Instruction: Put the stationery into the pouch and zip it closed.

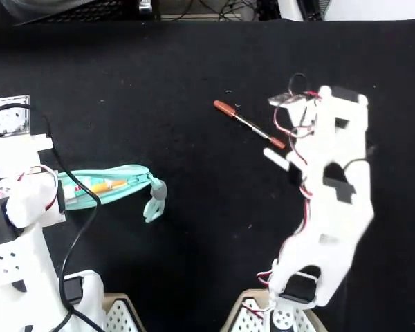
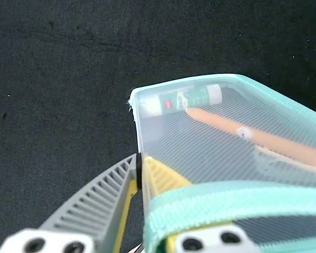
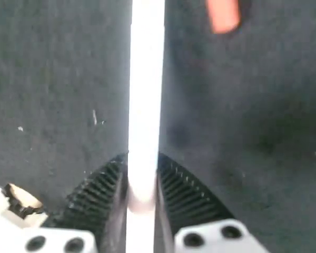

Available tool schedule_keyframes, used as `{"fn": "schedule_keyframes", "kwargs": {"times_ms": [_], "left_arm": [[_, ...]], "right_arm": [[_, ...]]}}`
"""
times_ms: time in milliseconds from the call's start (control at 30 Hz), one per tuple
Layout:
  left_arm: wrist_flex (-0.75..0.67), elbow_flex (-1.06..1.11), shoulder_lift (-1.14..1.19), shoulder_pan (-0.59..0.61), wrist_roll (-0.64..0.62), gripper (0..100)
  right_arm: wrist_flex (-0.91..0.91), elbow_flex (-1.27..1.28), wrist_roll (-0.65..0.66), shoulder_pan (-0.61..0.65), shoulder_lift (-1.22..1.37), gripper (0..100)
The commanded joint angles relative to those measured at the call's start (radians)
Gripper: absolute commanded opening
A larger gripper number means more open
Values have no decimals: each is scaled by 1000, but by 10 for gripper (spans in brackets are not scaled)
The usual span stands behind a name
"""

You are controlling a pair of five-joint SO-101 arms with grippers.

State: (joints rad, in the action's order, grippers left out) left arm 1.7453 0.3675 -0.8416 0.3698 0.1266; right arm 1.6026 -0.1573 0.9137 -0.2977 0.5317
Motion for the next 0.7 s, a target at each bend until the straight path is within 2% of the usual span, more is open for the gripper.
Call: {"fn": "schedule_keyframes", "kwargs": {"times_ms": [0,167,233,367,500,667], "left_arm": [[6,-25,8,-15,9,33],[-8,-38,15,-16,9,33],[-26,-45,15,-16,9,33],[-51,-41,15,-16,9,33],[-54,-42,15,-15,9,33],[-49,-41,14,-15,9,33]], "right_arm": [[-124,240,43,-14,-226,53],[-241,467,6,32,-426,309],[-247,506,5,69,-490,350],[-262,565,-41,161,-568,331],[-388,630,-81,261,-570,263],[-519,645,-77,276,-553,193]]}}
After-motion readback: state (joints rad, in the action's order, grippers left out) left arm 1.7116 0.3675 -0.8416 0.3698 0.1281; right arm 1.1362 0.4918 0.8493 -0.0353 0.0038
